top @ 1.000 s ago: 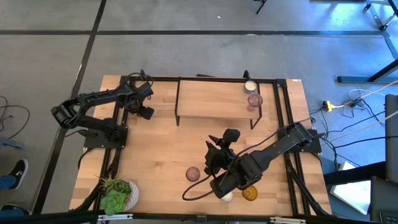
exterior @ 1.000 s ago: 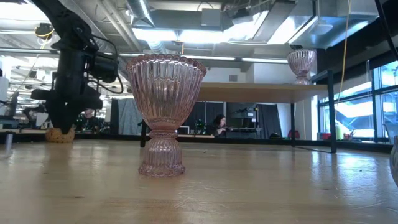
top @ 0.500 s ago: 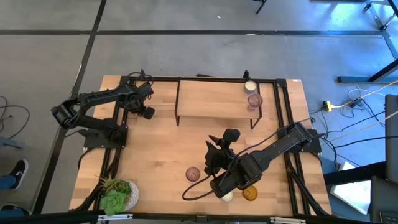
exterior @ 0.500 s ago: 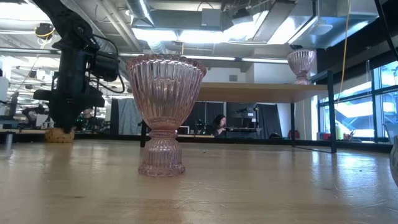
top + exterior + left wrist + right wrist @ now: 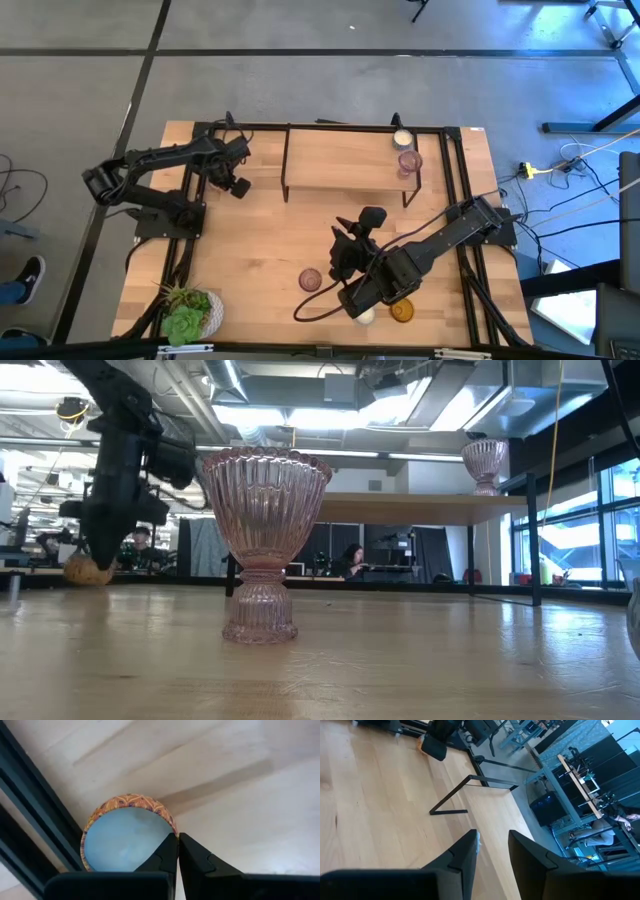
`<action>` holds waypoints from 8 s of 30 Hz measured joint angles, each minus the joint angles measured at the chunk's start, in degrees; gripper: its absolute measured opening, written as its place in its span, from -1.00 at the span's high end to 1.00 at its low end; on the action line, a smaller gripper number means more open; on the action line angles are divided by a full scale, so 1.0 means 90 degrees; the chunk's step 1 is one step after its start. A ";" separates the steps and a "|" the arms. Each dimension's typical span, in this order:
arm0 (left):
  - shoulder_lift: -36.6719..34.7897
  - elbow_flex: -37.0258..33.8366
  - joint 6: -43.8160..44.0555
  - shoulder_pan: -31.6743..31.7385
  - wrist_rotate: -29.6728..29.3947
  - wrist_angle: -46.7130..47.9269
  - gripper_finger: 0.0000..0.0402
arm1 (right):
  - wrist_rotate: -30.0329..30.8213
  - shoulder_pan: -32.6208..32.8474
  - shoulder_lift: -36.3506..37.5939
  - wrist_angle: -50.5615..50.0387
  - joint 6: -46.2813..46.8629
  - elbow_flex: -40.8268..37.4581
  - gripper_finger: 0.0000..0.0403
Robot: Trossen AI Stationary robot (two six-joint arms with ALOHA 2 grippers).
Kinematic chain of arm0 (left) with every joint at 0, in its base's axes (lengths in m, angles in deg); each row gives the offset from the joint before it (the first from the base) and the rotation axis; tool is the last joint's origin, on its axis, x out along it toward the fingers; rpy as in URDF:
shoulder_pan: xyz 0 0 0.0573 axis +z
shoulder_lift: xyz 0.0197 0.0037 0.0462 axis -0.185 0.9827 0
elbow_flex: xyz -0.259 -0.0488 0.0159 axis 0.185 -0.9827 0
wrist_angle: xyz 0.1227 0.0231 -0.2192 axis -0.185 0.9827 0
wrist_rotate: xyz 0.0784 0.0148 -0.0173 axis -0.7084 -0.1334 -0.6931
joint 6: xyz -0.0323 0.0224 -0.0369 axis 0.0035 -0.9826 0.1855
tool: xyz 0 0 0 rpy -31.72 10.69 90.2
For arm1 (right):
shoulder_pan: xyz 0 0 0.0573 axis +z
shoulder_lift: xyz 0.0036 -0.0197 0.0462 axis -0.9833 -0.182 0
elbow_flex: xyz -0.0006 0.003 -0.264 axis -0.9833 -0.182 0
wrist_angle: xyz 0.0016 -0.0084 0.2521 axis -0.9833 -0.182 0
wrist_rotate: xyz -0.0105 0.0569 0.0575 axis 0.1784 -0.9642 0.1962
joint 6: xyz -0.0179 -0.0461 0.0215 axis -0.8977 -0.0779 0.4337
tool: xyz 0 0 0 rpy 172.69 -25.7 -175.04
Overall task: Pick & Place candle stick holders
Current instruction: Put the yellow candle on the shelf
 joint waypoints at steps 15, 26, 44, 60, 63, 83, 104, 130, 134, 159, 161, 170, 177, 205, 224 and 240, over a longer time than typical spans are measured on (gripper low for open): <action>-0.1019 0.2327 0.0609 -0.1588 0.0063 0.1415 0.99 | -0.0649 0.0055 0.0000 -0.0447 0.0072 0.0000 0.43; -0.0281 0.4459 0.0114 -0.2669 0.0759 0.1392 0.99 | -0.0836 0.0967 0.0000 -0.0773 0.1286 -0.0252 0.43; 0.4641 1.0398 -0.2317 -0.2168 0.1924 0.3577 0.99 | 0.0384 0.2429 0.0002 -0.0174 0.7247 -0.3634 0.43; 0.5679 1.0672 -0.3774 -0.2237 0.2206 0.3632 0.99 | -0.0630 0.1818 0.0000 0.2065 0.4686 -0.3878 0.43; 0.5680 1.0672 -0.3754 -0.2339 0.2211 0.3632 0.99 | -0.0918 0.1672 0.0000 0.2510 0.4165 -0.3876 0.43; 0.5680 1.0672 -0.3666 -0.2529 0.2114 0.3400 0.99 | -0.0950 0.1622 0.0000 0.2769 0.3784 -0.3871 0.43; 0.5680 1.0660 -0.3565 -0.2534 0.2095 0.3582 0.99 | -0.0935 0.1622 0.0000 0.2774 0.3779 -0.3871 0.43; 0.5891 1.0655 -0.3497 -0.2579 0.1643 0.3811 0.99 | -0.0957 0.1625 0.0000 0.2750 0.3764 -0.3869 0.43; 0.5765 1.0707 -0.3391 -0.2578 0.1294 0.3707 0.98 | -0.0955 0.1625 0.0000 0.2750 0.3767 -0.3869 0.43; 0.5325 1.0789 -0.3339 -0.2728 0.0573 0.3900 0.51 | -0.0977 0.1627 0.0000 0.2721 0.3815 -0.3869 0.43; 0.5299 1.0791 -0.3066 -0.2728 0.0168 0.3902 0.55 | -0.1154 0.1627 0.0000 0.2719 0.3833 -0.3869 0.43; 0.5304 1.0740 -0.2721 -0.2751 -0.0003 0.3802 0.97 | -0.0753 0.1909 0.0012 0.2192 0.4545 -0.3869 0.61; 0.5294 1.0697 -0.2747 -0.2784 -0.0091 0.3766 0.99 | -0.0421 0.2248 0.0057 0.2346 0.4376 -0.3866 0.97; 0.4413 0.9774 -0.2175 -0.2787 -0.0300 0.3877 0.99 | -0.0827 0.1971 0.0080 0.2870 0.4070 -0.4156 0.97; 0.2372 0.6011 -0.1961 -0.2560 0.0601 0.0516 0.99 | -0.2509 0.1448 0.2186 1.2215 -0.1160 -0.8881 0.97; 0.2183 0.4846 -0.2265 -0.2310 0.1075 -0.0638 0.99 | -0.3578 0.2207 0.3135 1.3085 -0.3172 -0.8915 0.97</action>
